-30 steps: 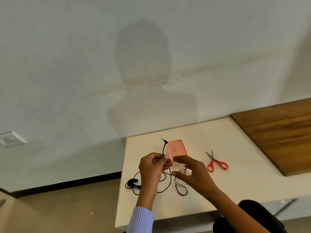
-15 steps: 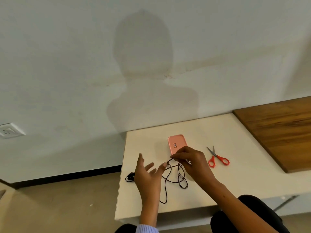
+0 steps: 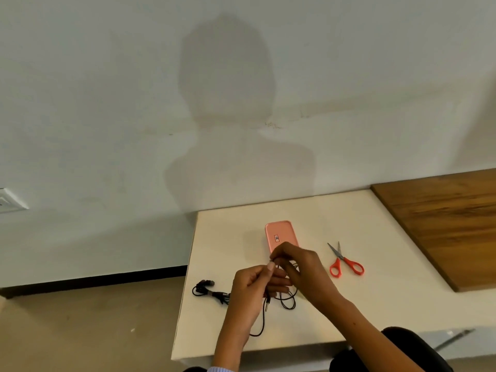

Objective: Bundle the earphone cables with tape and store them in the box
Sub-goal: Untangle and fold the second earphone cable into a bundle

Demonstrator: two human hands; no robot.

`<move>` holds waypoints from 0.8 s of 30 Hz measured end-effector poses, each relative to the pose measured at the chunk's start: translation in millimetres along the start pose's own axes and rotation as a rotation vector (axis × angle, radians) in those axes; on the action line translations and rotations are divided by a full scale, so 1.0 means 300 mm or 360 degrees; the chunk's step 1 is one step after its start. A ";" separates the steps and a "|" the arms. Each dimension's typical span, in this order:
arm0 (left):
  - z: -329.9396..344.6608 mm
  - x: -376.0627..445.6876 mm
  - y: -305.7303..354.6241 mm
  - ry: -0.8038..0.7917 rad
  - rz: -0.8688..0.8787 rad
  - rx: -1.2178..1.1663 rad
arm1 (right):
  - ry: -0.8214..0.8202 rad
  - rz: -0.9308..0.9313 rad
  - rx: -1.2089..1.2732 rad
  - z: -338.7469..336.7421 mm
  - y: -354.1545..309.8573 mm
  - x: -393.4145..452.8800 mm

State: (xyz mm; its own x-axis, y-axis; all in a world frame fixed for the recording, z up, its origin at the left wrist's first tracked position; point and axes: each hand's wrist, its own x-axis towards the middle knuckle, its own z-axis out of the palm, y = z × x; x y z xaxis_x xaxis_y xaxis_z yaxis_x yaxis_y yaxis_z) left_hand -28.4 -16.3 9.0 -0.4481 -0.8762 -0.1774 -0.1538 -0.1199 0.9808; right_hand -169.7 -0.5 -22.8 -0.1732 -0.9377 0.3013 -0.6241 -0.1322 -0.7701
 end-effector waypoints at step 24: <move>-0.109 0.158 -0.035 -0.0082 -0.0108 -0.0626 | -0.0212 0.0422 -0.0233 0.141 0.067 0.072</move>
State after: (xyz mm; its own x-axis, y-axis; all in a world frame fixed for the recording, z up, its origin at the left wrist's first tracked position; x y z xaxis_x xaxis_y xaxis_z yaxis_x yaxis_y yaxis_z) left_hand -19.1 -71.9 -7.1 -0.4938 -0.8367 -0.2370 0.1594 -0.3551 0.9212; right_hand -153.9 -37.1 -55.5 -0.2491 -0.9683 0.0177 -0.6754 0.1606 -0.7198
